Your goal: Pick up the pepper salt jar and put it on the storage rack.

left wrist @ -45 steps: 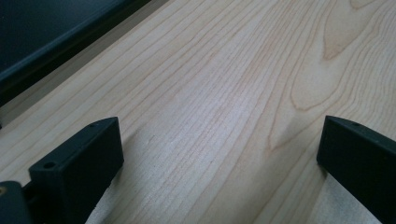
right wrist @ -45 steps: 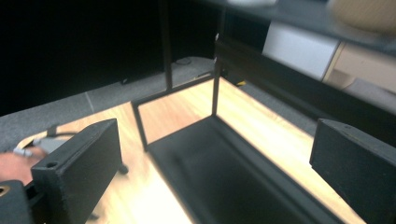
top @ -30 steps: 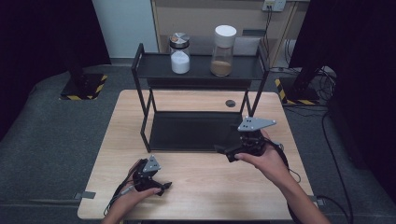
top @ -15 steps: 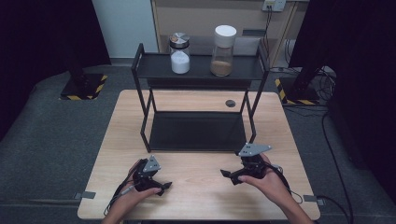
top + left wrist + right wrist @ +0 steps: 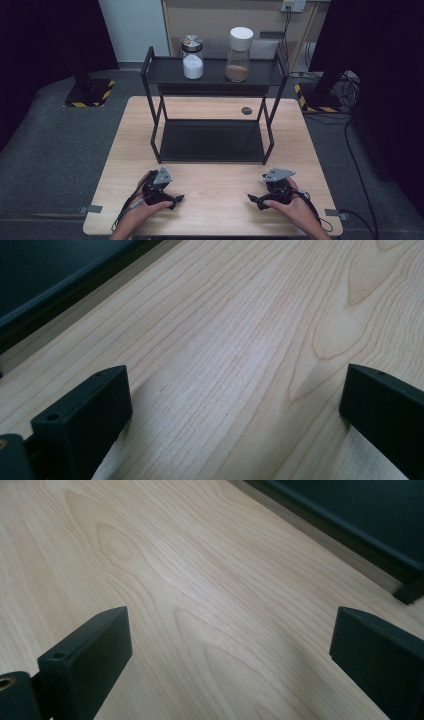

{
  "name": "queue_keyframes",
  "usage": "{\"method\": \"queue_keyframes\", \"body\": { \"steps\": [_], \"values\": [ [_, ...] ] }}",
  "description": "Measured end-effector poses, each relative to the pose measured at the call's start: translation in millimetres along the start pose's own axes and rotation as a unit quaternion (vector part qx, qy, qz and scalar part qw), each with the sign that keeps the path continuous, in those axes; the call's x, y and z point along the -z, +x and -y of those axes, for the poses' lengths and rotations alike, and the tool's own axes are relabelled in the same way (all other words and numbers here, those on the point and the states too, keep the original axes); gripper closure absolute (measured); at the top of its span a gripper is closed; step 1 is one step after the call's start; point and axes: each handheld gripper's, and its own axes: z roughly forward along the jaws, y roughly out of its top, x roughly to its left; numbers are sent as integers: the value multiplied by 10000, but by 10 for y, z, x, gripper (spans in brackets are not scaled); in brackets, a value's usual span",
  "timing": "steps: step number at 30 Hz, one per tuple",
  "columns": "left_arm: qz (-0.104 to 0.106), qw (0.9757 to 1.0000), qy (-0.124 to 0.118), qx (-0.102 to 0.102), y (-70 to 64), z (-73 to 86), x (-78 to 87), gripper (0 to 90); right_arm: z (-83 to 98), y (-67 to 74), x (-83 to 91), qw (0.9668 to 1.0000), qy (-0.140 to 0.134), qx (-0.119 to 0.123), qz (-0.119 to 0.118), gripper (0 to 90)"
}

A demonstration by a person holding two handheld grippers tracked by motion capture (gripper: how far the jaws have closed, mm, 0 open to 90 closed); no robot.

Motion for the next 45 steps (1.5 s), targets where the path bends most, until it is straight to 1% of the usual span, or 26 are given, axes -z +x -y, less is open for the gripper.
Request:
{"method": "queue_keyframes", "body": {
  "steps": [3, 10, 12, 16, 19, 33, 45],
  "values": [
    [-2, 10000, 0, 2, -1, 0, 0, 0, 29, -13, 3, 10000, 68, -9, 71, 44],
    [-6, 10000, 1, 3, -3, -1, 0, 0, 82, -1, -30, 9994, 238, 52, 226, 46],
    [-6, 10000, -2, 7, -3, 0, -1, 0, 125, -30, -26, 9996, 202, -48, 184, 40],
    [-5, 10000, -3, 7, -3, 0, -1, 0, 150, -50, -17, 9996, 190, -117, 177, 31],
    [-6, 10000, -2, 5, -3, 0, -1, 0, 195, -49, -13, 9997, 109, -126, 181, 30],
    [-31, 10000, 6, 22, -15, -4, -2, 0, 196, -54, -17, 9997, 110, -131, 156, 21],
    [-163, 9997, 10, 154, -71, -33, -30, 0, 196, -65, -16, 9998, 112, -115, 132, 19]
  ]
}}
